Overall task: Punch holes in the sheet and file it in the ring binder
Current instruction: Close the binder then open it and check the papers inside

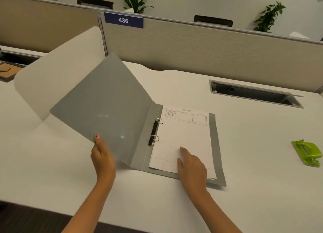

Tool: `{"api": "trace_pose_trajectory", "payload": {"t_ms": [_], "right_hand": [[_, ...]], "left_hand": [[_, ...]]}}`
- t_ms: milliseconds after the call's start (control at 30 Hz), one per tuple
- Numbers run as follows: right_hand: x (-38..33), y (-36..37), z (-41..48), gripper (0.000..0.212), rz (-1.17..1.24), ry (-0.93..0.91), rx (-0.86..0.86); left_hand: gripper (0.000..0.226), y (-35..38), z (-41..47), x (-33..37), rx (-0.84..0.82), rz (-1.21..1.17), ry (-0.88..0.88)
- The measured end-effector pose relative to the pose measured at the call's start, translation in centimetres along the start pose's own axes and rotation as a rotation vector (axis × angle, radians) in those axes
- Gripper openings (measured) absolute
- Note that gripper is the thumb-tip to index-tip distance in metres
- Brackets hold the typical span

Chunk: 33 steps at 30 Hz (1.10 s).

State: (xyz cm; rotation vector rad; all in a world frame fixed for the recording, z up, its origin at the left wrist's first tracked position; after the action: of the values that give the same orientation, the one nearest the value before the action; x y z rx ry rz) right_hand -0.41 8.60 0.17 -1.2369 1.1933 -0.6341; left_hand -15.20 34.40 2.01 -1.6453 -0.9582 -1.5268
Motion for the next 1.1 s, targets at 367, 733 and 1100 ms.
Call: {"api": "trace_pose_trajectory", "payload": {"t_ms": [367,733,1100], "right_hand": [[2.4,2.2,-0.8,0.042,0.125,0.061,0.051],[6.3,-0.4,-2.9,0.043,0.565,0.148,0.39],[8.1,-1.0,-3.0,0.048,0.617,0.323,0.332]], "left_hand": [[0.059,0.4,0.3,-5.7,-0.433,0.54,-0.545],[0.045,15.3,-5.3,-2.6,-0.983,0.886,0.465],[0.086,18.4,-6.8,-5.9,-1.064,1.319,0.448]]}}
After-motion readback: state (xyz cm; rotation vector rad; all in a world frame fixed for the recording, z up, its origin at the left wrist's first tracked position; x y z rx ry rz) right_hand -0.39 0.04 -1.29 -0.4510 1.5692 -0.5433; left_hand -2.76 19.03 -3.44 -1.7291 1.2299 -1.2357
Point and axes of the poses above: each hand's wrist, its own z-axis towards the middle knuckle, its own y-axis out of the palm, x = y × z, the point moved 10 cm from there along z, towards the middle knuckle, and after that the axes turned 10 degrees about -x, right-handed, at the moved point
